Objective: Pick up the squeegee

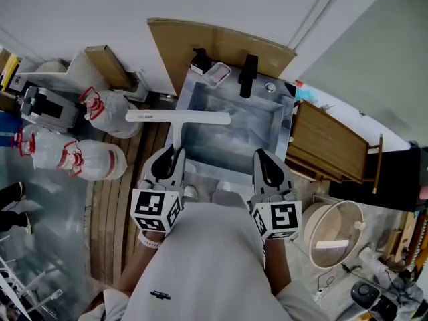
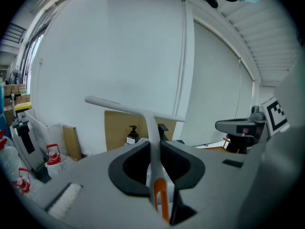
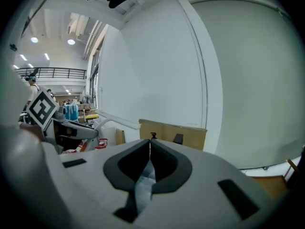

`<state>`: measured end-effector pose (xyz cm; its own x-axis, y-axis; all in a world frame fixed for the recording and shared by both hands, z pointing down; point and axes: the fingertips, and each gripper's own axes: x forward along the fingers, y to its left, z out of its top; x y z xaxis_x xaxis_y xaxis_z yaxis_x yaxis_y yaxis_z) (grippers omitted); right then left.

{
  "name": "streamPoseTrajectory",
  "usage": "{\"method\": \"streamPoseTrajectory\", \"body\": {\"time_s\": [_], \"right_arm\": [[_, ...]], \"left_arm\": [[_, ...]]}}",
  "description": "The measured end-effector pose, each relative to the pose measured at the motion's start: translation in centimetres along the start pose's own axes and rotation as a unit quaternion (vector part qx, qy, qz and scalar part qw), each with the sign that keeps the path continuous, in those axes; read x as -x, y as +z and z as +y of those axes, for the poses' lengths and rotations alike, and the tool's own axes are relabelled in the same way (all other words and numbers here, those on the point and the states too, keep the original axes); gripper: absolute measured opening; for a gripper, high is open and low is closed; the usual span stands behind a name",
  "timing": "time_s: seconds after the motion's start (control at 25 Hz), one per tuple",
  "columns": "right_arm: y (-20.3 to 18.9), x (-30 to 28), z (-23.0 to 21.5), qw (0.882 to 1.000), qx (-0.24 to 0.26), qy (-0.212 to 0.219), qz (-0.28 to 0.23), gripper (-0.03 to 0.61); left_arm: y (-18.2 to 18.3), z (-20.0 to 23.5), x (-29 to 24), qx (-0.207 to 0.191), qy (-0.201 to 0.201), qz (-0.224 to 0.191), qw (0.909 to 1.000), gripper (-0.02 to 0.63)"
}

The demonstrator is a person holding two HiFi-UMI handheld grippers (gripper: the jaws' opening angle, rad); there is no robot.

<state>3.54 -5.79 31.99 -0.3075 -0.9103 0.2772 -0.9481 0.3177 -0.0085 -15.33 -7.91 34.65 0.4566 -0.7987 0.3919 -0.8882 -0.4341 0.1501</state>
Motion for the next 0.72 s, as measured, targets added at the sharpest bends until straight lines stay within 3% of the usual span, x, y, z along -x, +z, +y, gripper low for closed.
{"method": "streamPoseTrajectory", "body": {"time_s": [0.72], "right_arm": [[-0.52,0.41,0.15,1.0,-0.013,-0.014,-0.003,0.006]], "left_arm": [[-0.37,-0.62,0.11,-0.007,-0.011,0.004,0.9999,0.064]]}}
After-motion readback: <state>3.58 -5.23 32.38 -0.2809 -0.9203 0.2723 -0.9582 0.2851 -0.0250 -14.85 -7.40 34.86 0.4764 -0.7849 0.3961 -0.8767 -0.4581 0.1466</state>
